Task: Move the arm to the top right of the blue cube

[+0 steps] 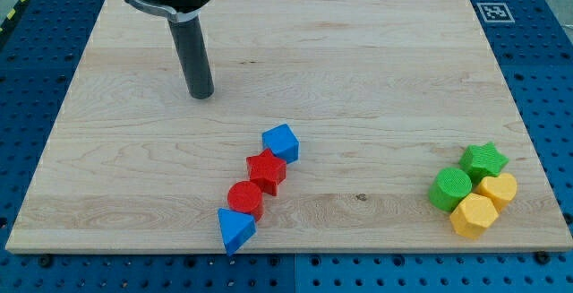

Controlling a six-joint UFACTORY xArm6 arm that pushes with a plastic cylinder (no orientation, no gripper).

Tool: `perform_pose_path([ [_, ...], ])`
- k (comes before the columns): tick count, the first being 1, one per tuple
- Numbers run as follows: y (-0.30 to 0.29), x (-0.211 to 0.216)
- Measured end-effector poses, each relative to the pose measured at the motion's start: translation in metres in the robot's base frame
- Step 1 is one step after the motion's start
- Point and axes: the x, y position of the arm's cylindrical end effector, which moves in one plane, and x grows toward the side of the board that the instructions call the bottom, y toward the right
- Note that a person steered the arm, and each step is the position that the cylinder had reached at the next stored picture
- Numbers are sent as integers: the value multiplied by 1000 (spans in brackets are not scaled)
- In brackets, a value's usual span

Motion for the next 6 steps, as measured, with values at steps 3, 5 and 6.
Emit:
perform_pose_path([
  [3,49,-1],
  [5,147,15],
  [6,150,21],
])
